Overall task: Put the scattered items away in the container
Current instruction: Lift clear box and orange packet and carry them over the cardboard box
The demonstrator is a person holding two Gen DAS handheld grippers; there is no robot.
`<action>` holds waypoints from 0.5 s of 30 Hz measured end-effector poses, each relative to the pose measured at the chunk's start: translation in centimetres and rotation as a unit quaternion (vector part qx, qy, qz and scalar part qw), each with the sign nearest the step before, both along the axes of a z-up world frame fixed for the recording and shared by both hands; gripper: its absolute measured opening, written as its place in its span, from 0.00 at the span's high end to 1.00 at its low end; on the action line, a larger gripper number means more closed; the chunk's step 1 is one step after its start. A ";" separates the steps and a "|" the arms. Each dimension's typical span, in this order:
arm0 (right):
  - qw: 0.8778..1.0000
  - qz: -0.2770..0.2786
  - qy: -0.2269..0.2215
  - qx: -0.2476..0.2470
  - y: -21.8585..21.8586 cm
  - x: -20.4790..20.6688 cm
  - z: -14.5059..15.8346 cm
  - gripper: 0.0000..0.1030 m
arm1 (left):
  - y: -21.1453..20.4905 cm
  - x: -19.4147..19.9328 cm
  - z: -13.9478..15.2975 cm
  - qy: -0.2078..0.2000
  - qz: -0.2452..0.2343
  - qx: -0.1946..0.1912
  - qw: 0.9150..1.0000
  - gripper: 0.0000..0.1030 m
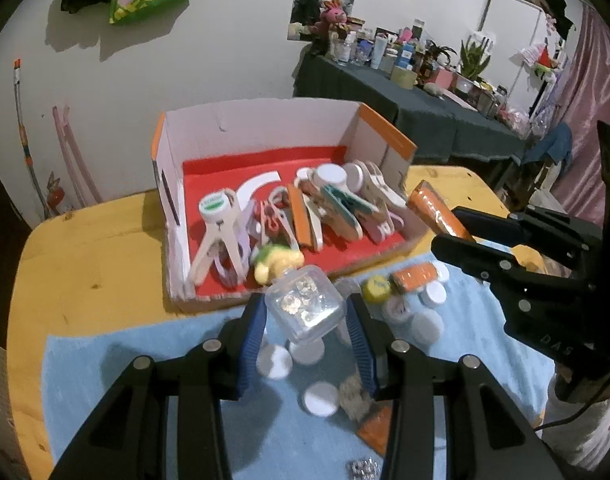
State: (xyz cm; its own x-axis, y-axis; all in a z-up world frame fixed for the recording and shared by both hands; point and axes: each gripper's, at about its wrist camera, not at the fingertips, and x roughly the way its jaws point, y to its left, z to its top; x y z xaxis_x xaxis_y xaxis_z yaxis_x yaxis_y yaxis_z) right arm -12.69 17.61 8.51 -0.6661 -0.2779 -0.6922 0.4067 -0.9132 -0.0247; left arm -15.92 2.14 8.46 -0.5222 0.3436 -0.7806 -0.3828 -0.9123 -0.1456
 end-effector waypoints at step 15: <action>0.999 -0.011 -0.042 0.005 -0.6 -8.7 -1.5 0.73 | 1.7 -7.7 0.0 -0.014 0.016 0.013 1.000 0.57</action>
State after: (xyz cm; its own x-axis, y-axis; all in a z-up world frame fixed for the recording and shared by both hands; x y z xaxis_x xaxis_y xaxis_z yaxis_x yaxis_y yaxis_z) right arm -21.36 16.99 7.01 -0.6109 -0.2560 -0.7491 0.3873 -0.9220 -0.0008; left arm -23.58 3.86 8.44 -0.5109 0.3476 -0.7862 -0.3496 -0.9196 -0.1794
